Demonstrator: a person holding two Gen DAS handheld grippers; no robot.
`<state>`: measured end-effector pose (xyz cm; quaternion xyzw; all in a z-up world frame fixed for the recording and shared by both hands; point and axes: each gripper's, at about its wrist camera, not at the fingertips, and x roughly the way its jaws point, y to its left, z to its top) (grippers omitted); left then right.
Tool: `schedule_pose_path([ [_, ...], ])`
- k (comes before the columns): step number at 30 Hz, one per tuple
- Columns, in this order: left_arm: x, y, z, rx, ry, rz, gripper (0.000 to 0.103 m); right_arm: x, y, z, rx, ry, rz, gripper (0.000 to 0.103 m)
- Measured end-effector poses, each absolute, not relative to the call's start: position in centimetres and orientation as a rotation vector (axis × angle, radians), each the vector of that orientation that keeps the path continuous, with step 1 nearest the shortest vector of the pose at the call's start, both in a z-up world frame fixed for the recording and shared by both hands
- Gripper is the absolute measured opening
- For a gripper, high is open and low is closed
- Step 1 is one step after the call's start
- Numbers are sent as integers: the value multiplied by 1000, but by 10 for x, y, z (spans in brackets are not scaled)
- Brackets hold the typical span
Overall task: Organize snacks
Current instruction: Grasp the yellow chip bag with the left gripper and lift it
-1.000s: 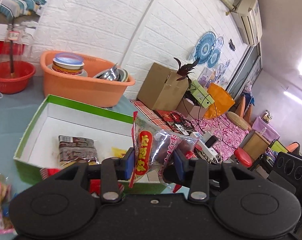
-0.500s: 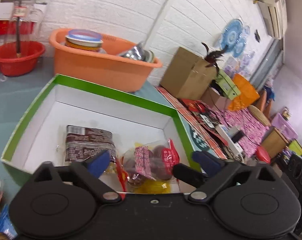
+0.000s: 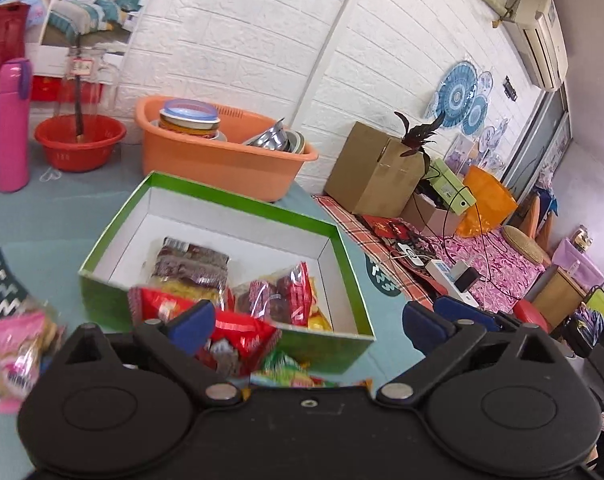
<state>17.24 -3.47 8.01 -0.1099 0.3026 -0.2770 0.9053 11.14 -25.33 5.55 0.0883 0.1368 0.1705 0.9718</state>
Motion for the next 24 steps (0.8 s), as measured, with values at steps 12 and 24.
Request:
schedule_pose_path([
  [12, 118, -4, 32, -292, 735, -546, 103, 72, -233, 30, 193, 414, 416, 103],
  [24, 145, -3, 10, -351, 778, -540, 103, 103, -174, 5, -64, 482, 520, 103],
])
